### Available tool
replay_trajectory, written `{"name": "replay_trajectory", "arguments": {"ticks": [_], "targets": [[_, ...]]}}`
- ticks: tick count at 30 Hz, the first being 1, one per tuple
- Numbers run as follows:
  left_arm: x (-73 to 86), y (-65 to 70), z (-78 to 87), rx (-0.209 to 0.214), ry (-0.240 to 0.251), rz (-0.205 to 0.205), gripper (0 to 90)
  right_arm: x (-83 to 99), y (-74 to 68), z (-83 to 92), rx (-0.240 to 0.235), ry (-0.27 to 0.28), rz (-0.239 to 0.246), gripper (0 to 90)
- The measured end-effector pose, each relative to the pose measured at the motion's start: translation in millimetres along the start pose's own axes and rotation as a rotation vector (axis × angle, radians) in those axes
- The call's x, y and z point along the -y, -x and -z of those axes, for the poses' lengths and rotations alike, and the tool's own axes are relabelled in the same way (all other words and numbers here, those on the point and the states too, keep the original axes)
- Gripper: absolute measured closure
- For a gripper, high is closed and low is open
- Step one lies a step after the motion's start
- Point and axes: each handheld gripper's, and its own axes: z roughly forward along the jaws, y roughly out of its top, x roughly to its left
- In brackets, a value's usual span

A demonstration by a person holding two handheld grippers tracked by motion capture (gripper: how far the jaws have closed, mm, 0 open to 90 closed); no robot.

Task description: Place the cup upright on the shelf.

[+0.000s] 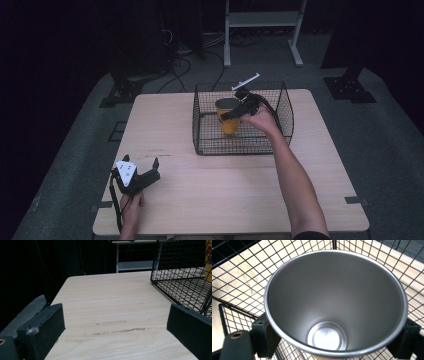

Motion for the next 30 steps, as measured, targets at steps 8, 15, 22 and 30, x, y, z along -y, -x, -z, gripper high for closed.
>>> {"name": "replay_trajectory", "arguments": {"ticks": [8,15,22,30], "targets": [[0.0,0.1,0.0,0.000,0.001,0.000,0.8,0.0,-0.9,-6.5,0.014,-0.026,0.011,14.6],[0.1,0.3,0.0,-0.001,0.001,-0.002,0.8,2.7,-0.1,-9.9,0.039,-0.035,0.025,14.5],[0.1,0.4,0.0,-0.001,0.002,-0.002,0.8,6.5,1.3,-14.7,0.064,-0.053,0.035,14.5],[0.1,0.4,0.1,0.000,0.001,-0.003,0.8,10.0,1.5,-16.8,0.086,-0.053,0.059,14.3]]}}
